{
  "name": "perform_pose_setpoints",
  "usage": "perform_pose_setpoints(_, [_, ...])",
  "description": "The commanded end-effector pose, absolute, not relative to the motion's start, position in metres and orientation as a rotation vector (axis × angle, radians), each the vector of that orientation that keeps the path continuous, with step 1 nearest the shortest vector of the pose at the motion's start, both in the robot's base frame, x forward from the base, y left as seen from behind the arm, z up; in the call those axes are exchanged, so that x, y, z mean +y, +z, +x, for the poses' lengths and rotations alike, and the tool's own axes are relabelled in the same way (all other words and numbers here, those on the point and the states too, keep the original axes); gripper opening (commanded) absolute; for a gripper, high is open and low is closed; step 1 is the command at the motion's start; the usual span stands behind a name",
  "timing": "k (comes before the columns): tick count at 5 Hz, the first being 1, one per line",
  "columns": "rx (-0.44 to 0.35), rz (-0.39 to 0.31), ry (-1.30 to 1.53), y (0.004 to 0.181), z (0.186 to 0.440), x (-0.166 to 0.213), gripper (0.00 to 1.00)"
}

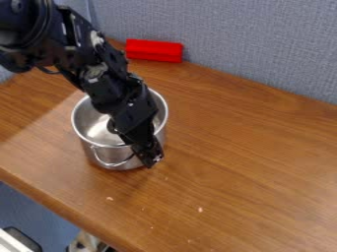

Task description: Move the red object from the metal pot to the table

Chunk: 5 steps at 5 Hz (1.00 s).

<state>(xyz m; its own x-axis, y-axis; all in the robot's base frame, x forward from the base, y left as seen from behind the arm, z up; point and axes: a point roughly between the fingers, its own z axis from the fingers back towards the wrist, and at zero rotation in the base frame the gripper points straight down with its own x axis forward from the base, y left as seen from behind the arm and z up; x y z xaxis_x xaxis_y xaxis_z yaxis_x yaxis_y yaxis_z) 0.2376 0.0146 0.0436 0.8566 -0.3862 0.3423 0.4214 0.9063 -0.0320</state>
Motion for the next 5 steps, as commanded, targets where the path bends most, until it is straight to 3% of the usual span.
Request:
perform_pose_setpoints(1, [-0.369,-0.099,-0.414,0.0502,0.2455,0.0181,1.0])
perform_pose_setpoints(2, [-0.366,-0.103,-0.405,0.0485,0.2465,0.0191,1.0])
perform_pose_setpoints(3, [-0.361,-0.106,-0.399,0.0468,0.2471,0.0196,0.0])
perform_pose_setpoints(4, [-0.358,-0.117,-0.397,0.047,0.2464,0.0177,1.0])
perform_pose_setpoints(5, [-0.357,-0.131,-0.394,0.0481,0.2456,0.0156,1.0])
